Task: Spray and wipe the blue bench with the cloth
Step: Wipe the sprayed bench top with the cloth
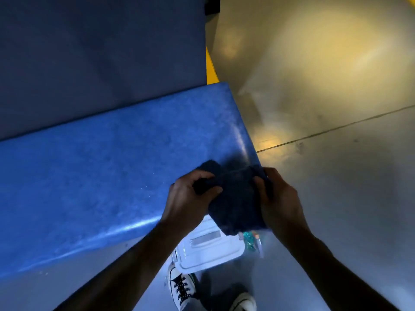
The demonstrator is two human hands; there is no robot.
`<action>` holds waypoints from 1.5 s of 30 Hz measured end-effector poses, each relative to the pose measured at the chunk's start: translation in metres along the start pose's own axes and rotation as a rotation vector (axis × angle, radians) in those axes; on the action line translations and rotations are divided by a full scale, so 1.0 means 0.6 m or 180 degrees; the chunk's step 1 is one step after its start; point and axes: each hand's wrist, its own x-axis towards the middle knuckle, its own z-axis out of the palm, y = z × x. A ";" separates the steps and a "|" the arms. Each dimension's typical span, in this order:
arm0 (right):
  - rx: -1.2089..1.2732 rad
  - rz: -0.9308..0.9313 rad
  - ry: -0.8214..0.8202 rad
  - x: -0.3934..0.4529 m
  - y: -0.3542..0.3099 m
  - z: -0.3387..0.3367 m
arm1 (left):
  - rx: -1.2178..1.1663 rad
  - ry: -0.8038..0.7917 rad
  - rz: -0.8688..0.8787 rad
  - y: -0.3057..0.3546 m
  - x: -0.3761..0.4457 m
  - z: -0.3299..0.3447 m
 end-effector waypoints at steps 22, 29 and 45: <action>-0.1413 -0.0574 0.0251 0.013 -0.012 0.085 | 0.1734 0.0833 0.0692 -0.004 0.107 -0.019; -0.1767 -0.0589 0.0201 0.015 0.007 0.130 | 0.2410 0.1073 0.0590 -0.066 0.131 0.005; -0.1782 -0.0793 0.0065 0.228 -0.053 0.150 | 0.2586 0.1420 0.0869 -0.089 0.148 0.011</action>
